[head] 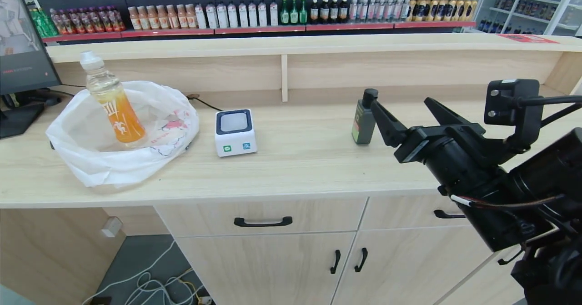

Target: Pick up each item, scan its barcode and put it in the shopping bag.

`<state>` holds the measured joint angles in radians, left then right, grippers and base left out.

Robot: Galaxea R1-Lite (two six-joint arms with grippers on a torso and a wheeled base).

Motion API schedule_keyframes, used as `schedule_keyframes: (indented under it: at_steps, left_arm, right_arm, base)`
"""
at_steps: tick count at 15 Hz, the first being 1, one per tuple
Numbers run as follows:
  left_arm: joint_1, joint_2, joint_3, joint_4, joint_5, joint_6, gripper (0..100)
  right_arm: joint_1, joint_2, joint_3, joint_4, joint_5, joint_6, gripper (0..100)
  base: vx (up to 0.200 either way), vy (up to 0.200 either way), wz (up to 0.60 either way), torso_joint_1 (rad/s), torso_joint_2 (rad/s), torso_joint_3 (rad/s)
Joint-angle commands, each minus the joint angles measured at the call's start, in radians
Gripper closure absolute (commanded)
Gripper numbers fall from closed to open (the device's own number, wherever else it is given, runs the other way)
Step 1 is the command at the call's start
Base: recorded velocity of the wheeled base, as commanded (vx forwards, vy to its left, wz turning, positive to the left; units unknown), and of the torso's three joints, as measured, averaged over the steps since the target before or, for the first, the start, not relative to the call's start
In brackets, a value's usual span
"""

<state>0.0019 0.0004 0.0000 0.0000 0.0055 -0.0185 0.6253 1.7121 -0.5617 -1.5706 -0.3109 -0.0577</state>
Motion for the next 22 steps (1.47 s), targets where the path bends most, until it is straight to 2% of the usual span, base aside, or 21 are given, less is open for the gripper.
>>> schedule_keyframes:
  at_steps: [1,2,7,9,13,22]
  left_arm:
    - [0.000,0.000,0.000,0.000,0.001,0.000,0]
    - [0.000,0.000,0.000,0.000,0.001,0.000,0]
    - [0.000,0.000,0.000,0.000,0.001,0.006,0]
    - [0.000,0.000,0.000,0.000,0.001,0.006,0]
    - [0.000,0.000,0.000,0.000,0.001,0.006,0]
    - [0.000,0.000,0.000,0.000,0.001,0.006,0]
  right_arm:
    - [-0.026,0.018,-0.006,0.000,0.001,-0.002,0]
    - [-0.067,0.035,-0.017,0.000,0.001,-0.030,0]
    - [-0.119,0.101,-0.060,0.006,0.041,-0.041,0]
    - [-0.162,0.156,-0.149,0.080,0.072,-0.025,0]
    - [-0.193,0.222,-0.251,0.184,0.081,0.027,0]
    - [-0.263,0.408,-0.458,0.242,0.134,0.047,0]
  base:
    - [0.000,0.000,0.00,0.000,0.00,0.000]
    - [0.000,0.000,0.00,0.000,0.00,0.000]
    - [0.000,0.000,0.00,0.000,0.00,0.000]
    - [0.000,0.000,0.00,0.000,0.00,0.000]
    - [0.000,0.000,0.00,0.000,0.00,0.000]
    - [0.000,0.000,0.00,0.000,0.00,0.000]
